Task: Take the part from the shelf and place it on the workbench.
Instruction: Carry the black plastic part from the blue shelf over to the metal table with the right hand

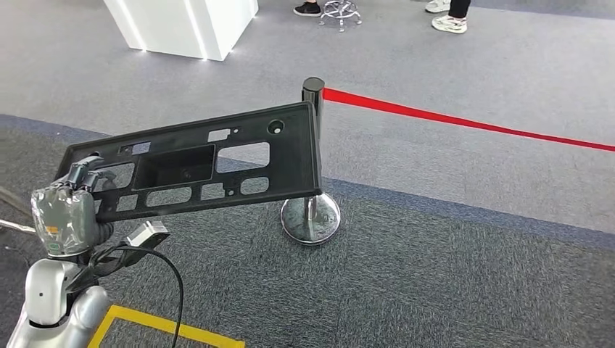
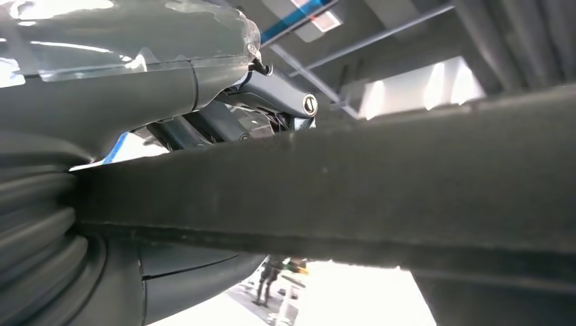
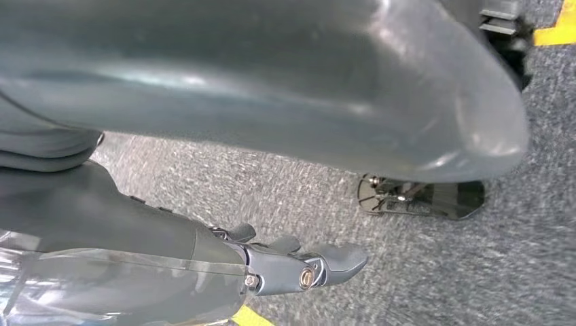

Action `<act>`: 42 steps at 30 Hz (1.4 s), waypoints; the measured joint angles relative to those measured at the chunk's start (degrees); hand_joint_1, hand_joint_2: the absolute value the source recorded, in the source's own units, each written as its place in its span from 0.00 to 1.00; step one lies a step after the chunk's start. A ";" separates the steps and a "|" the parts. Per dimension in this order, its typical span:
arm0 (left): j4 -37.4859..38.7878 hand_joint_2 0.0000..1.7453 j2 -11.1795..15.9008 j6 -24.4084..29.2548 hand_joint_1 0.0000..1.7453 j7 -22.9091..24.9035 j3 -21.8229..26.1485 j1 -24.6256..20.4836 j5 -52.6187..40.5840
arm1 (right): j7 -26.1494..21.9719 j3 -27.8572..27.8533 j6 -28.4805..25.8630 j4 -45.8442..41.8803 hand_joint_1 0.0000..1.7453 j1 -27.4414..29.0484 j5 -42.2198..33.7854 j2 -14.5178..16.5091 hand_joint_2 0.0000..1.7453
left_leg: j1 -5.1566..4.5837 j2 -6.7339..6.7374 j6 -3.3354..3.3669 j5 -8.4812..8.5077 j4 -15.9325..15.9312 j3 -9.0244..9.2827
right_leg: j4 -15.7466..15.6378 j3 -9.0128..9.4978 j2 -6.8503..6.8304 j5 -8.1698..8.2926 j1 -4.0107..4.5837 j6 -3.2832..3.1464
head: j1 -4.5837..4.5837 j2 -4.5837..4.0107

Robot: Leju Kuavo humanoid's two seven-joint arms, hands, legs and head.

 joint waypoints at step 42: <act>-1.31 1.00 -1.03 -0.02 1.00 -2.10 2.83 -0.67 0.38 | 0.59 -0.02 -0.53 0.01 0.00 -0.43 -0.03 0.67 0.00 | 0.07 -3.03 2.85 2.05 -6.48 2.72 | 15.19 -6.68 4.11 -7.98 -0.56 2.56 | 0.03 0.00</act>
